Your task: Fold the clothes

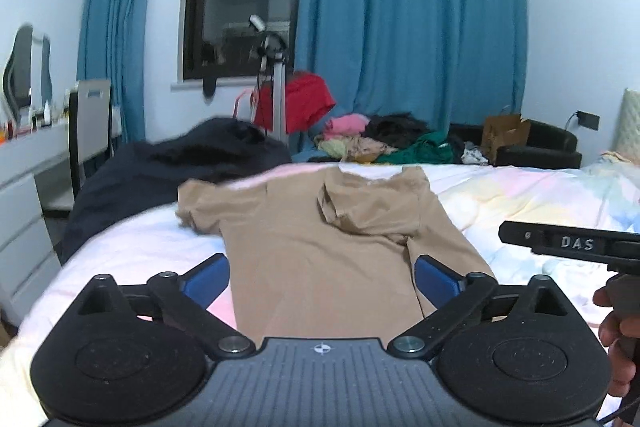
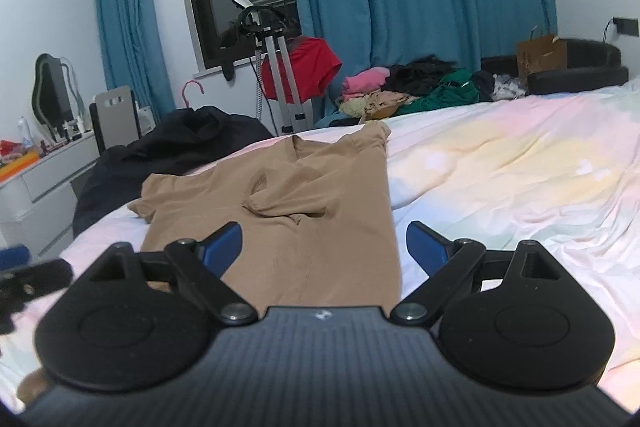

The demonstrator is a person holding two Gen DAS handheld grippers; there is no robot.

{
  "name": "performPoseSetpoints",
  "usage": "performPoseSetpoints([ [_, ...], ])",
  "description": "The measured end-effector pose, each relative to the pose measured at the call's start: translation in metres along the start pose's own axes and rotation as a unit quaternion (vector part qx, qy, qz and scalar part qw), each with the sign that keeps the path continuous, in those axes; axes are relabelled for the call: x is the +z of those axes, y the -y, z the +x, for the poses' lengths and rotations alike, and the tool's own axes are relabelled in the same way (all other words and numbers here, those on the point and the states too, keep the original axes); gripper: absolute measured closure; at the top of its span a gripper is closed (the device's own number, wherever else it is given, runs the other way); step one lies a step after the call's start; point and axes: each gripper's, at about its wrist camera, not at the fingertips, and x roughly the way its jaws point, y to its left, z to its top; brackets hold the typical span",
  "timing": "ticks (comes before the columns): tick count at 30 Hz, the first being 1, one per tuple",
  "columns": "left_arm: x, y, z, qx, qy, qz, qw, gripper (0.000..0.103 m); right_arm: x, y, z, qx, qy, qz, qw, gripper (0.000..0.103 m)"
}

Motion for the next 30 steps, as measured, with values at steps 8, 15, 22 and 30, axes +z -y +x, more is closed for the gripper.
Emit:
performPoseSetpoints([
  [8, -0.001, -0.007, 0.006, -0.020, -0.017, -0.002, 0.9997, 0.001, -0.009, -0.008, 0.008, -0.002, 0.004, -0.026, 1.000, 0.013],
  [15, 0.011, -0.042, 0.009, -0.016, -0.044, -0.035, 0.9983, 0.001, -0.007, -0.038, 0.033, 0.039, -0.023, -0.063, 0.997, 0.013],
  [22, 0.011, -0.125, 0.024, 0.028, -0.075, -0.132, 0.9880, 0.001, 0.018, -0.118, 0.112, 0.120, -0.068, -0.105, 0.985, 0.013],
  [30, -0.006, -0.202, 0.050, 0.098, -0.067, -0.221, 0.9680, 0.001, 0.022, -0.252, 0.254, 0.180, -0.124, -0.159, 0.963, 0.013],
])
